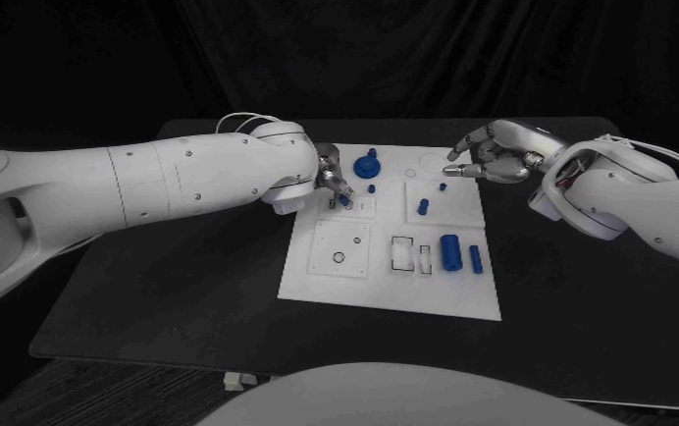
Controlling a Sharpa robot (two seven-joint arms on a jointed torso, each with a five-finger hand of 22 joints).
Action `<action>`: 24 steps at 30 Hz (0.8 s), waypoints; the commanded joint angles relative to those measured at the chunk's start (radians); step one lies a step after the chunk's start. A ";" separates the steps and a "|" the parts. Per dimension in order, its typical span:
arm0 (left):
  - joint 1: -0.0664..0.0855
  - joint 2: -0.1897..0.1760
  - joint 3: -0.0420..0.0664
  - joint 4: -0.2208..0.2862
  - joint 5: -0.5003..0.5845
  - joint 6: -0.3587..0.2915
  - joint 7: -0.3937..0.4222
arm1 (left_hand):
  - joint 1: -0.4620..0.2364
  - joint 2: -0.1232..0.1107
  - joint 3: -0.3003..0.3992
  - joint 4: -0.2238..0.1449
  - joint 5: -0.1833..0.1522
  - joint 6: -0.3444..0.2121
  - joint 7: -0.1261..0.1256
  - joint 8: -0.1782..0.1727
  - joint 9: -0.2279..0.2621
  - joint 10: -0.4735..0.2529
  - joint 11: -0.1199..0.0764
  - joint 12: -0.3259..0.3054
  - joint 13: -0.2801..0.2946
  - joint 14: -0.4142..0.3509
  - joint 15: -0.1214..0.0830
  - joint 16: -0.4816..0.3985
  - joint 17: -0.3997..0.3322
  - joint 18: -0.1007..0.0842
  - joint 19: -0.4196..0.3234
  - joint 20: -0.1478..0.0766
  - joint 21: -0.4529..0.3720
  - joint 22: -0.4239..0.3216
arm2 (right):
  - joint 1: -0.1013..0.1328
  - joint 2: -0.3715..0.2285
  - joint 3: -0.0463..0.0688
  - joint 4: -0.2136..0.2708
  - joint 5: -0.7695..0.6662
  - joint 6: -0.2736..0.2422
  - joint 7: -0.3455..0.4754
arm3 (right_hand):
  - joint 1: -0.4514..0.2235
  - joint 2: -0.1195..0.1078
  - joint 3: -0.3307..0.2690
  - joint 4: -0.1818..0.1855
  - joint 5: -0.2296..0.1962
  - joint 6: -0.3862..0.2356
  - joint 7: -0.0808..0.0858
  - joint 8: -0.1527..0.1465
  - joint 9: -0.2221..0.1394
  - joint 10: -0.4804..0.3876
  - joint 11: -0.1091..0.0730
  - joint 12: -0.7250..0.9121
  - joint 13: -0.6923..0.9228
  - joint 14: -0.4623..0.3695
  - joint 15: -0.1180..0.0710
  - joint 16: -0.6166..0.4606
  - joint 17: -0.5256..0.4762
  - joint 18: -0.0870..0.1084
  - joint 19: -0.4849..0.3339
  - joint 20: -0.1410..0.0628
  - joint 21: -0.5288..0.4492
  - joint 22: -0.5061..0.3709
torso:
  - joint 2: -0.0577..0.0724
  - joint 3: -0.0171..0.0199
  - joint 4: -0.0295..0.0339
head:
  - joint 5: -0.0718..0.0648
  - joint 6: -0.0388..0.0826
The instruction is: Assemble the parts on the task board
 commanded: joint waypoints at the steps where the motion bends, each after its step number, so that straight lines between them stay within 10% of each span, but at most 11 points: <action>1: -0.004 0.003 0.001 0.002 -0.042 -0.057 0.022 | 0.000 0.011 0.152 -0.144 -0.004 -0.001 -0.006 0.004 0.001 0.107 0.001 0.004 0.263 0.104 -0.002 0.007 0.263 0.012 0.064 -0.002 -0.006 0.199 | -0.003 -0.001 0.001 0.001 -0.001 -0.002 -0.015 | 0.007 0.001 -0.004 0.001 -0.001 0.007 0.002 0.003 0.000 0.104 0.006 0.003 0.264 0.104 0.010 0.003 0.263 -0.012 0.097 0.005 -0.005 0.258 | -0.001 -0.0021 0.0006 | -0.001 0.000; 24: -0.030 0.024 0.001 -0.015 -0.053 -0.051 0.012 | -0.003 0.013 0.153 -0.140 -0.007 -0.002 -0.006 0.004 0.003 0.107 0.002 0.004 0.263 0.104 -0.002 0.007 0.263 0.014 0.060 -0.002 -0.012 0.193 | -0.009 -0.004 0.001 0.001 -0.001 0.002 -0.014 | 0.012 0.003 -0.004 -0.001 0.002 0.006 0.003 0.003 0.000 0.104 0.007 0.003 0.264 0.104 0.010 0.003 0.263 -0.012 0.096 0.005 -0.006 0.258 | 0.001 -0.0013 -0.0023 | 0.004 0.000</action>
